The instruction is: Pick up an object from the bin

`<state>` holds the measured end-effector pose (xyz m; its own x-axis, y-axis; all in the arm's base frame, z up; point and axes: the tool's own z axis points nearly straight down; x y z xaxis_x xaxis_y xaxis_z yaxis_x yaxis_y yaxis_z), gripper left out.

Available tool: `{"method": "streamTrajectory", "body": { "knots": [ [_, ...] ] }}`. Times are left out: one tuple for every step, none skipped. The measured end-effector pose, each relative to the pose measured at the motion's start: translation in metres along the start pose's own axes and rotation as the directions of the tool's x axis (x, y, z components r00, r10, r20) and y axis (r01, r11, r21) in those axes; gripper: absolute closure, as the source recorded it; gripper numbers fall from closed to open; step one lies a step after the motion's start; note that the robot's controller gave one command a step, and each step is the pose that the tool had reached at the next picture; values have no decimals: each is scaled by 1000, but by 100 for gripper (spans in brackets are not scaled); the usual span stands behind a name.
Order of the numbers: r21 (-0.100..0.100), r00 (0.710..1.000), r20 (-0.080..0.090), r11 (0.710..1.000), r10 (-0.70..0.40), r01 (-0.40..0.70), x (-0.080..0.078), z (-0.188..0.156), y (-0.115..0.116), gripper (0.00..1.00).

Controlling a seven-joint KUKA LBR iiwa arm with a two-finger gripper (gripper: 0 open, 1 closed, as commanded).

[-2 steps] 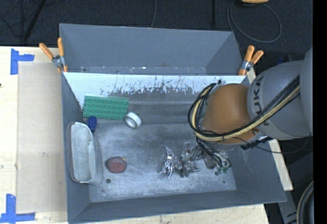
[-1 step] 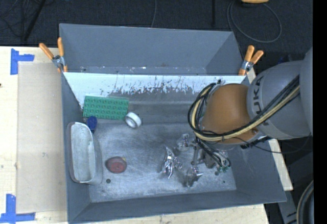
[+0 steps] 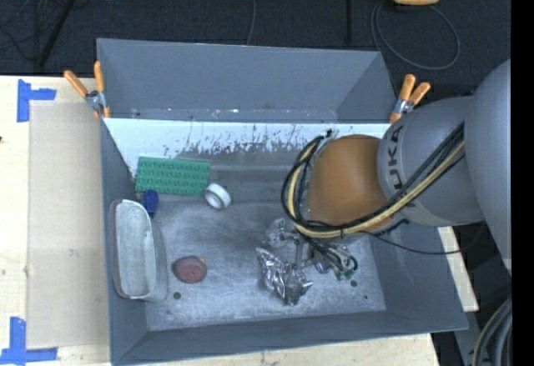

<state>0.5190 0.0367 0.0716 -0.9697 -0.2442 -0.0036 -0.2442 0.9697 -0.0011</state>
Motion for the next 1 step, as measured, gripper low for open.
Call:
{"method": "streamTrajectory", "body": {
  "knots": [
    [-1, 1000, -9, 1000, 0, 0, 2, 0, 0, 100]
  ]
}}
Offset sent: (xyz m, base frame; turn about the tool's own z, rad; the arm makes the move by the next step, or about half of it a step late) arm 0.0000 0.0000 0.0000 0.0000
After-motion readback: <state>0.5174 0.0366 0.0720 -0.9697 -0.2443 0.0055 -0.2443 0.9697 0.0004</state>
